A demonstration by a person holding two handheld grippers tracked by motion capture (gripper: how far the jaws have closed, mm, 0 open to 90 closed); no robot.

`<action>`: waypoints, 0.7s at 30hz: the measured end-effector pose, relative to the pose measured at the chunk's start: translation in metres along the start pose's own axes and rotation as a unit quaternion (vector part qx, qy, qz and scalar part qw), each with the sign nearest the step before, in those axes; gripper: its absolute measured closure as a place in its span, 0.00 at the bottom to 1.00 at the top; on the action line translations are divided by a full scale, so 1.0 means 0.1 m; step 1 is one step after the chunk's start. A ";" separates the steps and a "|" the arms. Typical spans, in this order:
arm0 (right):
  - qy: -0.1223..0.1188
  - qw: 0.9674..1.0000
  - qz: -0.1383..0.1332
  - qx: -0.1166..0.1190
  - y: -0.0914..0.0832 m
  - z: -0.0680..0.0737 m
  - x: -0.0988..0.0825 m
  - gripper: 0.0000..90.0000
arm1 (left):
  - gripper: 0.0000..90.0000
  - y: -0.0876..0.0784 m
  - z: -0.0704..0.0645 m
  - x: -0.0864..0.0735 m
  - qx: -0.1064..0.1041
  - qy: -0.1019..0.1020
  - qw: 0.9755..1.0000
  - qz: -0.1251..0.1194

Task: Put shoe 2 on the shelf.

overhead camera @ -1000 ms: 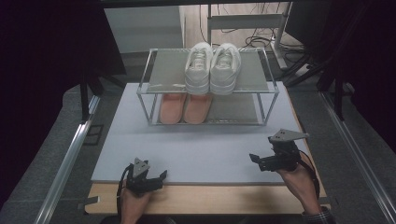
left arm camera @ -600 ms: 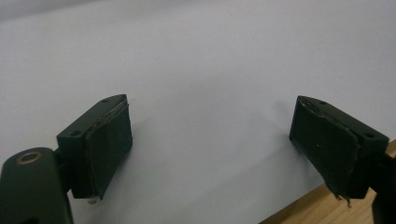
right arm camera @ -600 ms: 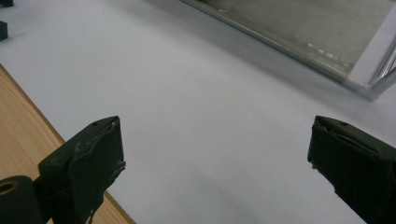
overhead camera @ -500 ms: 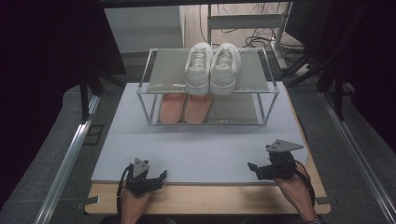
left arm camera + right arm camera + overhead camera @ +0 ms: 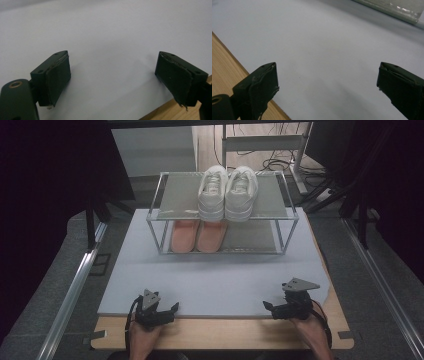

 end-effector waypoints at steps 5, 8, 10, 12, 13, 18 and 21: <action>0.003 1.000 -0.003 0.000 0.05 0.00 -0.07 0.04 | 0.14 0.00 0.00 0.00 0.000 0.000 1.000 0.000; 0.007 1.000 -0.005 0.001 0.09 0.01 -0.12 0.04 | 0.14 0.00 0.00 0.00 0.000 0.000 1.000 0.000; 0.007 1.000 -0.005 0.000 0.12 0.01 -0.15 0.04 | 0.14 0.00 0.00 0.00 0.000 0.000 1.000 0.000; 0.010 1.000 -0.006 0.001 0.14 0.01 -0.18 0.04 | 0.14 0.00 0.00 0.00 0.000 0.000 1.000 0.000; 0.010 1.000 -0.007 0.001 0.15 0.01 -0.19 0.04 | 0.14 0.00 0.00 0.00 0.000 0.000 1.000 0.000; 0.013 1.000 -0.009 0.002 0.21 0.01 -0.26 0.04 | 0.14 0.00 0.00 0.00 0.000 0.000 1.000 0.000; 0.011 1.000 -0.021 -0.001 0.23 0.00 -0.27 0.03 | 0.14 0.00 0.00 0.00 0.000 0.000 1.000 0.000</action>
Point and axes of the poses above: each handheld gripper's, and its own axes: y roughly forward along the jaws, x roughly out of its top, z roughly to its left, the point moved 9 cm from there along y, roughly forward along the jaws, and after that the axes turned 12 degrees about y, right-handed, at the moved point
